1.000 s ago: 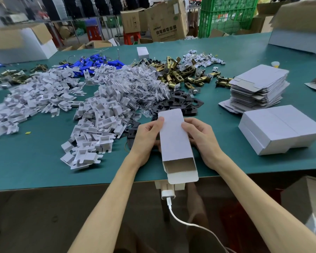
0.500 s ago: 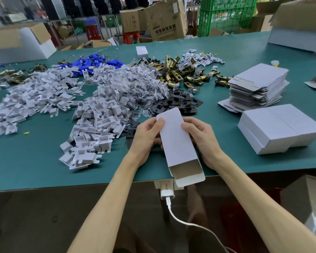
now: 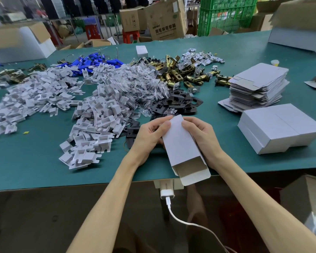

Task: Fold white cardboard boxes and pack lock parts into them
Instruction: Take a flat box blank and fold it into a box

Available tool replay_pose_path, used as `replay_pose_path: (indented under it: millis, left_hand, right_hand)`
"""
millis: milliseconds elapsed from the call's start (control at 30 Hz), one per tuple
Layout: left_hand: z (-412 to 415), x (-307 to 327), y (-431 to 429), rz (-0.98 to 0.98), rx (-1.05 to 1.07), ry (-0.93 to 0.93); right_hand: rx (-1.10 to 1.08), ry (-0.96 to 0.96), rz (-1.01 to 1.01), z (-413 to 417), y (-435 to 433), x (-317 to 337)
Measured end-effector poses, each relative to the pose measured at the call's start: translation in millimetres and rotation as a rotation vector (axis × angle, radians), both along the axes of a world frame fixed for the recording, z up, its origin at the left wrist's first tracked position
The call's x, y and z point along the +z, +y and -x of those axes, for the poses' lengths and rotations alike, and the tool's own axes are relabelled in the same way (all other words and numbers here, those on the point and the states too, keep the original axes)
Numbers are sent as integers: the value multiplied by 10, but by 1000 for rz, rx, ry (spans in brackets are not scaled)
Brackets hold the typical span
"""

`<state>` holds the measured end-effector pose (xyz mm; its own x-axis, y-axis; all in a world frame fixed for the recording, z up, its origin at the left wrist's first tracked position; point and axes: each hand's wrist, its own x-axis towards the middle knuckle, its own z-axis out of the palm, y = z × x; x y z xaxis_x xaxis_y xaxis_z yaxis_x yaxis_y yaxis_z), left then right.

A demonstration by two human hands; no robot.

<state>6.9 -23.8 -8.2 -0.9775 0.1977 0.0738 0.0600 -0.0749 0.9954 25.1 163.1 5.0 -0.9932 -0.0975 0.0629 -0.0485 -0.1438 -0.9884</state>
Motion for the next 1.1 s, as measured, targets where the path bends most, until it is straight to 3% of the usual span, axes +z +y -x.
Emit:
replay_pose_path:
  millis: [333,433,533,700,767,933,1100]
  left_hand:
    - [-9,12,13,23,10,8]
    - [16,9,-12,-149,111,-25]
    - [44,31,-59,-325,225,-8]
    - [72,63,-154,-568,272,27]
    - [42,83,-116,-517,220,44]
    - [-18,50,24,-169,28,137]
    - [-30,42,19,-122,43,136]
  right_hand:
    - [-70,-25,-29,29,-5,-4]
    - [-77,-81,-27,50,-8,6]
    - [-57,-138,177,64,-6,14]
    - [-46,-81,253,63,-42,27]
    - [-6,-81,234,58,-58,42]
    - [2,-124,365,59,-22,74]
    - [4,-137,383,78,4,53]
